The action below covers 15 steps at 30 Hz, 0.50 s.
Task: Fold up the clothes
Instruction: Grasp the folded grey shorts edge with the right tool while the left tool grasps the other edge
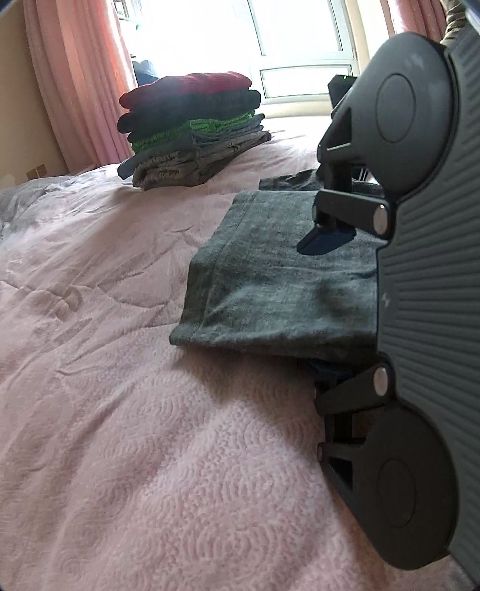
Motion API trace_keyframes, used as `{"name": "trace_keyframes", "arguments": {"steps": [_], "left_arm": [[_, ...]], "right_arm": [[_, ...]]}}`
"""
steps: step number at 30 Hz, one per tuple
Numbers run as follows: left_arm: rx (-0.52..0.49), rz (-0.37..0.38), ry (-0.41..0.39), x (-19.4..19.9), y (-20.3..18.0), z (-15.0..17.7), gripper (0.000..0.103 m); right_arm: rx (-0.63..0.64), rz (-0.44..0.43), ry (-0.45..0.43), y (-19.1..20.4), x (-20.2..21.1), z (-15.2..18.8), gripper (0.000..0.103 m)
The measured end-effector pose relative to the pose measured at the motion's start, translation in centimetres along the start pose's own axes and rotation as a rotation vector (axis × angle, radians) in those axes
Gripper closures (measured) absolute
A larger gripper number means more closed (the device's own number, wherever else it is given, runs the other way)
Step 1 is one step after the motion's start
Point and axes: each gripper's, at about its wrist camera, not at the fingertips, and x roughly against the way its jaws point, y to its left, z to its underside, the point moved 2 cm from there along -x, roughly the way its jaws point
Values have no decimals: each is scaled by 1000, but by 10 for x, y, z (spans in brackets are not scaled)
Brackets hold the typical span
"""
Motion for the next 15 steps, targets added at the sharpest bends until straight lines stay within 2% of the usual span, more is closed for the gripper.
{"name": "trace_keyframes", "arguments": {"steps": [4, 7, 9, 12, 15], "left_arm": [[20, 34, 8, -5, 5, -3, 61], [18, 51, 23, -10, 5, -5, 70], [8, 41, 32, -13, 3, -5, 85], [-19, 46, 29, -11, -4, -3, 92], [-64, 57, 8, -4, -25, -4, 93]], "right_arm": [[19, -39, 13, 2, -18, -2, 40], [17, -42, 23, 1, -30, -2, 63], [14, -34, 32, -1, -35, -2, 81], [30, -14, 31, 2, -34, -1, 92], [58, -27, 11, 16, -20, -2, 94]]}}
